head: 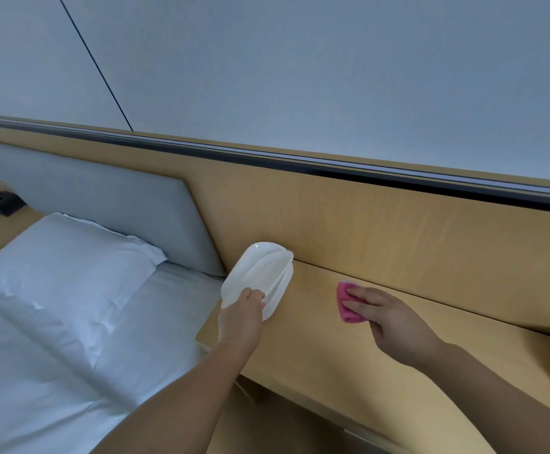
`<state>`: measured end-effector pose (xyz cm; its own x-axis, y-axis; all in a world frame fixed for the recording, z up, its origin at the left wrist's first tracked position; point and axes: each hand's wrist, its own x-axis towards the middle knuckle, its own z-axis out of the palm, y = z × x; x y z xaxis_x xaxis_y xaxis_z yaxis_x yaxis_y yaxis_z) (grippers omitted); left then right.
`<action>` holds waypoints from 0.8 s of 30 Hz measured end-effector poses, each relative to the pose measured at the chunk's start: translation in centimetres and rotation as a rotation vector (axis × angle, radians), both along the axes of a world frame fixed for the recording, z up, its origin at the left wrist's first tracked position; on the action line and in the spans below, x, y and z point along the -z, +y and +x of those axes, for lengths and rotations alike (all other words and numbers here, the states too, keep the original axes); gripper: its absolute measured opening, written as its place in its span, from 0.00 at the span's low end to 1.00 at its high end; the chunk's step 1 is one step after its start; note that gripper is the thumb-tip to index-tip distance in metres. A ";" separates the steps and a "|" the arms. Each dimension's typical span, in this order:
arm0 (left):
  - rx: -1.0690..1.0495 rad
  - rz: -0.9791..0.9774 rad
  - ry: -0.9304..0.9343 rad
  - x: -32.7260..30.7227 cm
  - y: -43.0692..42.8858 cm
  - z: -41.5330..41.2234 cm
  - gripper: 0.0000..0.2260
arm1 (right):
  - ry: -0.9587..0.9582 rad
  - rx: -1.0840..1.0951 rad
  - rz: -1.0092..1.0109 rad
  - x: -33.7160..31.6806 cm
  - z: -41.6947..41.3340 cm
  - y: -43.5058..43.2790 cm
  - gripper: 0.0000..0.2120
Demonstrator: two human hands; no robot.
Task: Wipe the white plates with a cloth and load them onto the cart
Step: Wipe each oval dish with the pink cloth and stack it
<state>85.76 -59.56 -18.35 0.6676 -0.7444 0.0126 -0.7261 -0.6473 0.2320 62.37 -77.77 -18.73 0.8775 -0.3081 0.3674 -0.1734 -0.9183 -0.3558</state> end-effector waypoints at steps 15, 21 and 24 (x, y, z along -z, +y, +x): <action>0.182 0.162 0.096 3.0 -1.4 3.8 0.11 | 0.112 0.118 0.010 0.8 -1.0 2.4 0.26; 0.222 0.127 0.037 3.1 -4.3 1.5 0.18 | 0.146 0.221 0.033 0.5 -4.5 2.3 0.25; 0.324 0.056 0.115 2.4 -7.4 -2.3 0.13 | 0.123 0.312 0.049 0.2 -7.6 1.7 0.24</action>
<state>83.44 -66.97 -20.76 0.3913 -0.9153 -0.0956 -0.8672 -0.4015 0.2946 54.73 -76.08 -18.97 0.7753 -0.5832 0.2425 -0.4877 -0.7967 -0.3570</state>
